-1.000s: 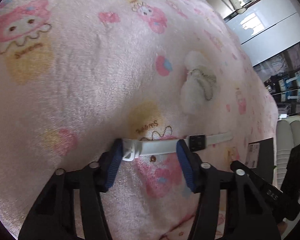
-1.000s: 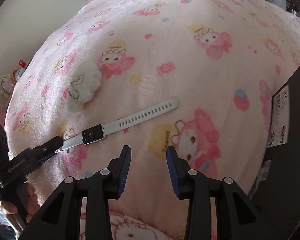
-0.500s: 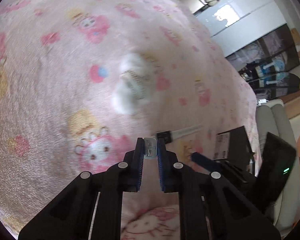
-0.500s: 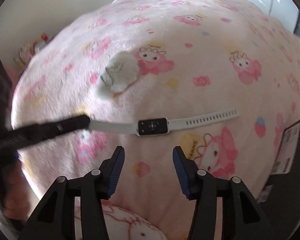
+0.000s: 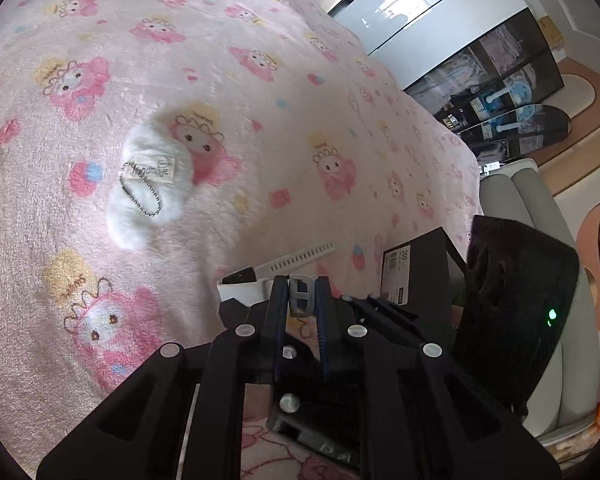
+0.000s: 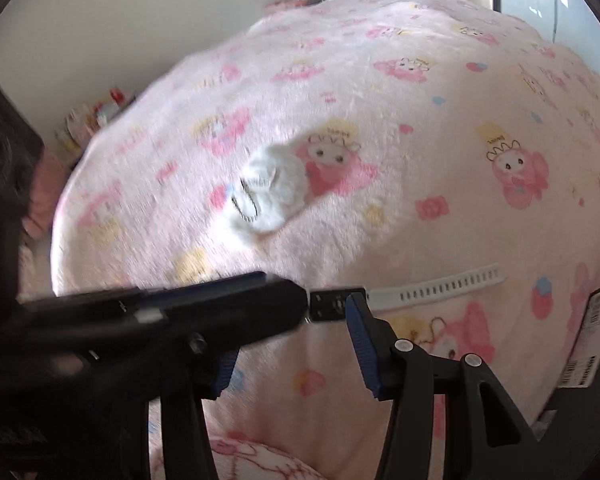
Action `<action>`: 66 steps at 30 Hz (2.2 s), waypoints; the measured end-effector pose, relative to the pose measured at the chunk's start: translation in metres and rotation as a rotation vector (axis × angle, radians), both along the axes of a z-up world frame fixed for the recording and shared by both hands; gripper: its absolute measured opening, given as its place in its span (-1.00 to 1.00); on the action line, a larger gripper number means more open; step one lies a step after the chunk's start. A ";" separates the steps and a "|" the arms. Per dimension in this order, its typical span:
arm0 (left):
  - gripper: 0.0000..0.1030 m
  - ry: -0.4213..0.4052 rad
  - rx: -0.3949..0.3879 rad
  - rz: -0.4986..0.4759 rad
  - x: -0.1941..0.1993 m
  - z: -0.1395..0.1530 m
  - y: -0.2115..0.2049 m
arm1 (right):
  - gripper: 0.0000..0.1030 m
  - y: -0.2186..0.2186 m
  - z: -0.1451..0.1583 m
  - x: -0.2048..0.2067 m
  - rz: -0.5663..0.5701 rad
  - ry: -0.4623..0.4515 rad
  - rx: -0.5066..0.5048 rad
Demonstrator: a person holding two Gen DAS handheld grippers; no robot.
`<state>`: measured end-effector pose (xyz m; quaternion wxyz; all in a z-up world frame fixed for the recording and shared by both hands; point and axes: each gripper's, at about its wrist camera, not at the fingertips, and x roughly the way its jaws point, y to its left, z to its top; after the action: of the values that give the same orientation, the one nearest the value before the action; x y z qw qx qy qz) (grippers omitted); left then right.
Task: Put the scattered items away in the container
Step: 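Grasp the white watch strap with the right gripper, then lift the white watch by its strap with the right gripper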
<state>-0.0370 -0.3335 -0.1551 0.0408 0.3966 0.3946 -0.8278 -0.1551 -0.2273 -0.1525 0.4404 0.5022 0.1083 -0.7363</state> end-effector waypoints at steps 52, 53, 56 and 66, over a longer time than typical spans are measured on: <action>-0.28 -0.235 -0.014 0.113 0.072 -0.056 -0.039 | -0.97 -0.019 -0.058 -0.034 -0.078 -0.548 -0.195; -0.28 -0.221 -0.019 0.113 0.070 -0.051 -0.040 | -0.97 -0.013 -0.050 -0.033 -0.093 -0.524 -0.211; -0.28 -0.177 -0.033 0.104 0.063 -0.036 -0.039 | -0.97 0.013 -0.013 -0.033 -0.155 -0.404 -0.267; -0.28 -0.110 -0.021 0.106 0.060 -0.013 -0.036 | -0.97 0.048 0.114 -0.008 -0.137 -0.037 -0.328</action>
<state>0.0231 -0.3694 -0.1683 0.1102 0.4196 0.4033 -0.8057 -0.1635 -0.1795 -0.0384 0.4671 0.4431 -0.0560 -0.7632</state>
